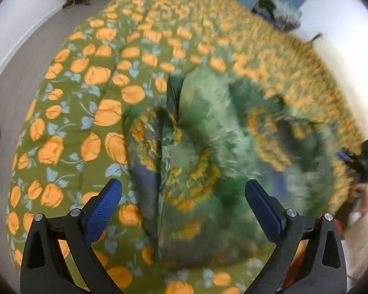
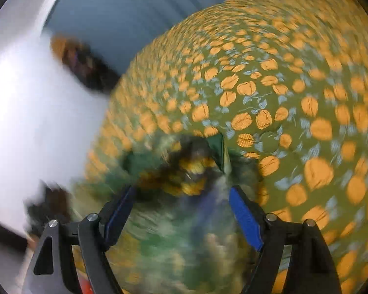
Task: Fold large clothes
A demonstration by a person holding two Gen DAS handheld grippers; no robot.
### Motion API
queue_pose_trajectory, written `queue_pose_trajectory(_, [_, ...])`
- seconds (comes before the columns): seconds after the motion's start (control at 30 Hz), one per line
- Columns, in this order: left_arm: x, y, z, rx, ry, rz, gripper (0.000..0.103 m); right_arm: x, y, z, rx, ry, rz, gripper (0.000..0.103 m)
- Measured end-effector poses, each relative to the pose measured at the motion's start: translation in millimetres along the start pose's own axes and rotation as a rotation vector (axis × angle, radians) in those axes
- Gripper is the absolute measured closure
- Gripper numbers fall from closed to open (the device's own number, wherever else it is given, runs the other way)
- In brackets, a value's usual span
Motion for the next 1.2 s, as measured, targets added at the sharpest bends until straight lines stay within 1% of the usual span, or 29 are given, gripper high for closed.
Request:
queue_pose_trajectory(0.03, [-11,3,-5,0.002,0.016,-0.003,0.003,-12,-3,0,0.029,-0.029,0.033,0.022])
queue_pose_trajectory(0.07, [-20,8,-11,0.014,0.017,-0.013,0.005,-22,-5,-2,0.039,-0.064,0.049,0.022])
queue_pose_trajectory(0.13, [-30,15,-22,0.037,0.0,-0.028,0.022,-34,-2,-8,0.037,-0.13,0.036,0.022])
queue_pose_trajectory(0.17, [-34,17,-28,0.044,-0.003,-0.019,0.04,-35,-2,-12,0.025,-0.147,0.021,0.022])
queue_pose_trajectory(0.2, [-35,17,-30,0.043,0.023,-0.019,0.073,-36,-2,-13,0.016,-0.147,0.006,0.031])
queue_pose_trajectory(0.23, [-37,17,-30,0.029,0.08,-0.016,0.086,-35,0,-11,0.017,-0.146,-0.005,0.044])
queue_pose_trajectory(0.27, [-36,16,-29,0.022,0.102,-0.016,0.089,-33,0,-10,0.036,-0.182,-0.012,0.085])
queue_pose_trajectory(0.3, [-30,17,-29,0.016,0.119,-0.033,0.091,-31,2,-9,0.051,-0.213,-0.018,0.091])
queue_pose_trajectory(0.4, [-2,26,-31,0.009,0.141,-0.105,0.093,-15,11,7,0.142,-0.276,-0.071,0.092])
queue_pose_trajectory(0.5, [35,55,-41,-0.004,0.173,-0.232,0.093,13,37,25,0.221,-0.35,-0.168,0.092])
queue_pose_trajectory(0.57, [50,75,-49,-0.005,0.186,-0.315,0.093,22,60,33,0.239,-0.367,-0.233,0.092])
queue_pose_trajectory(0.63, [52,94,-54,-0.011,0.249,-0.395,0.093,25,80,37,0.253,-0.412,-0.282,0.092])
queue_pose_trajectory(0.67, [46,99,-54,-0.022,0.29,-0.418,0.092,21,88,35,0.253,-0.432,-0.29,0.092])
queue_pose_trajectory(0.73, [22,104,-52,-0.041,0.352,-0.413,0.092,5,94,25,0.246,-0.475,-0.279,0.092])
queue_pose_trajectory(0.77, [1,103,-48,-0.044,0.379,-0.381,0.092,-9,93,16,0.232,-0.493,-0.256,0.092])
queue_pose_trajectory(0.83, [-37,94,-40,-0.034,0.401,-0.303,0.092,-34,84,-3,0.199,-0.521,-0.202,0.092])
queue_pose_trajectory(0.87, [-56,86,-33,-0.024,0.409,-0.271,0.09,-52,73,-19,0.172,-0.538,-0.159,0.092])
queue_pose_trajectory(0.93, [-83,70,-24,-0.015,0.408,-0.24,0.085,-69,54,-39,0.14,-0.545,-0.109,0.092])
queue_pose_trajectory(1.0, [-100,59,-18,-0.01,0.404,-0.241,0.08,-88,38,-52,0.129,-0.533,-0.08,0.09])
queue_pose_trajectory(1.07, [-103,55,-17,-0.002,0.396,-0.272,0.079,-97,31,-56,0.135,-0.526,-0.091,0.089])
queue_pose_trajectory(1.1, [-106,55,-16,0.008,0.385,-0.28,0.079,-99,30,-58,0.13,-0.519,-0.096,0.087])
queue_pose_trajectory(1.2, [-109,57,-12,0.037,0.349,-0.295,0.076,-105,28,-63,0.115,-0.5,-0.115,0.087])
Point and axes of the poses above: each gripper's, at about its wrist camera, not at the fingertips, and x roughly against the way its jaws point, z to its left, y to its top, the point moved 9 cm from there along -x, roughly the way its jaws point, and after that the axes turned 6 degrees about y, right-handed, at the moved point
